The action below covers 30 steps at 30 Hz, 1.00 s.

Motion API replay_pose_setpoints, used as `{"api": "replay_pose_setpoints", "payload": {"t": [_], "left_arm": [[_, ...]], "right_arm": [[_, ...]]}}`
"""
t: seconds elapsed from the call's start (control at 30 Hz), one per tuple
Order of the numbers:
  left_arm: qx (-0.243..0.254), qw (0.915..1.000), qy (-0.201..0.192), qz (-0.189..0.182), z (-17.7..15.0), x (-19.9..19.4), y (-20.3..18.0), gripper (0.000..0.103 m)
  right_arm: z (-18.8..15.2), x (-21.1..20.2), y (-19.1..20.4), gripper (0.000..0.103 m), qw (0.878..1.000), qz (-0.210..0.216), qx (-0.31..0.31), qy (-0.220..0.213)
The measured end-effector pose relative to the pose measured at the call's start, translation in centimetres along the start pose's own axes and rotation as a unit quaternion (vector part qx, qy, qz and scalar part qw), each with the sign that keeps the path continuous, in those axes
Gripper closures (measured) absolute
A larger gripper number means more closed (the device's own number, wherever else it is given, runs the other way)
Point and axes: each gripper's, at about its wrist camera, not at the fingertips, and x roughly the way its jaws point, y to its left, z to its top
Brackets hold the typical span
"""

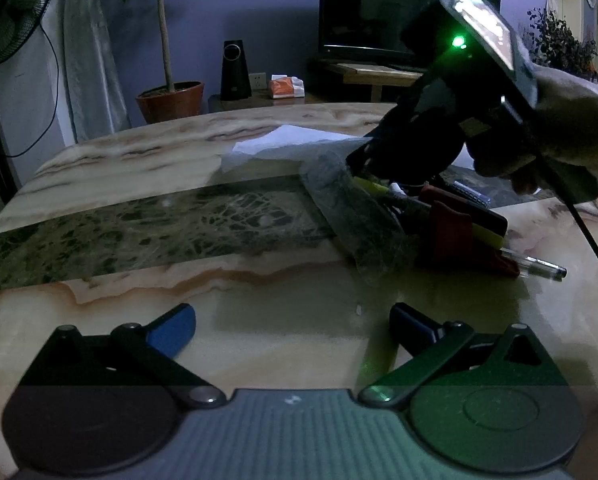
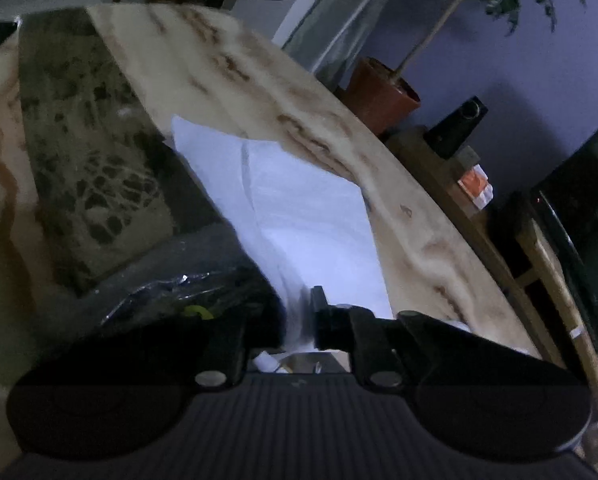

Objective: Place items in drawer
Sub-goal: 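Close the right gripper on the white tissue and lift it, then carry the white tissue with the right gripper and release it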

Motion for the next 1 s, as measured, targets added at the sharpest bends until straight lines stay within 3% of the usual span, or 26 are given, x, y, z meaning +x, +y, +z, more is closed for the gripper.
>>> {"api": "replay_pose_setpoints", "payload": {"t": [0.17,0.3,0.47,0.6,0.73,0.9,1.0], "left_arm": [[0.000,1.0000,0.000,0.000,0.0,0.0,0.0,0.000],[0.000,1.0000,0.000,0.000,0.0,0.0,0.0,0.000],[0.000,1.0000,0.000,0.000,0.0,0.0,0.0,0.000],[0.000,1.0000,0.000,0.000,0.0,0.0,0.0,0.000],[0.000,1.0000,0.000,0.000,0.0,0.0,0.0,0.000],[0.000,1.0000,0.000,0.000,0.0,0.0,0.0,0.000],[0.000,1.0000,0.000,0.000,0.0,0.0,0.0,0.000]], "right_arm": [[-0.3,-2.4,-1.1,0.100,0.998,0.007,0.048,-0.032],[-0.7,-6.3,-2.4,0.100,0.994,0.009,0.089,-0.066],[-2.9,-12.5,-3.0,0.100,0.990,-0.006,0.097,-0.097],[-6.5,-18.5,-2.9,0.100,0.985,-0.033,0.114,-0.124],[-11.6,-24.6,-0.4,0.100,0.986,-0.040,0.068,-0.145],[-18.7,-26.5,3.0,0.100,0.996,-0.040,0.002,-0.083],[-22.3,-26.5,3.5,0.097,0.997,-0.026,0.023,-0.069]]}}
